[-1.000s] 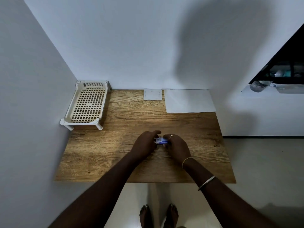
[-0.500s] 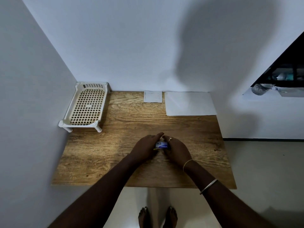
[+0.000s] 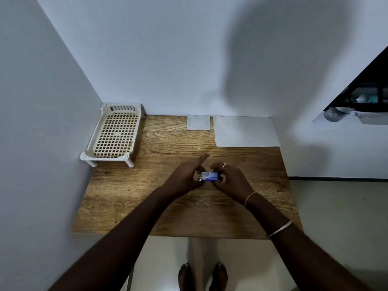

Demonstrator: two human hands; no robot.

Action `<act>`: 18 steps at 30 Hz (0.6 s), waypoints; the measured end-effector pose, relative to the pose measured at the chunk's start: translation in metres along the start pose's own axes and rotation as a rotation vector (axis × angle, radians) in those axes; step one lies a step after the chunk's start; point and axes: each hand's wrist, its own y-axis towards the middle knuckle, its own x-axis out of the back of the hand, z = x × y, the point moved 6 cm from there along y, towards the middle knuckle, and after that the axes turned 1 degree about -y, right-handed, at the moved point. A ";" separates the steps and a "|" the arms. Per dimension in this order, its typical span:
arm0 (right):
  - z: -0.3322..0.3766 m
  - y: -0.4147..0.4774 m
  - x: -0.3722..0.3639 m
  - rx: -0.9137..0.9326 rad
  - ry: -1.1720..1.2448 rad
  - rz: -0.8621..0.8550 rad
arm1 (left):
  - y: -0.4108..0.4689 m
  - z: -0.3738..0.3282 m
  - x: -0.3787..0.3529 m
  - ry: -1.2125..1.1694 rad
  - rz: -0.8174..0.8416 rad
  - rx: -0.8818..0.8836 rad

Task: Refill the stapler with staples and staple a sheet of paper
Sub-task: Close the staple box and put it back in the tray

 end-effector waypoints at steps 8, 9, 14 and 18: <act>0.073 0.042 0.064 0.117 -0.130 -0.049 | 0.014 -0.025 0.095 0.041 -0.177 -0.131; 0.083 0.048 0.068 0.144 -0.145 -0.048 | 0.015 -0.025 0.106 0.040 -0.198 -0.136; 0.124 0.079 0.075 0.229 -0.159 -0.032 | 0.017 -0.014 0.152 0.023 -0.235 -0.102; 0.146 0.106 0.065 0.233 -0.118 -0.032 | 0.018 0.007 0.181 0.014 -0.230 -0.074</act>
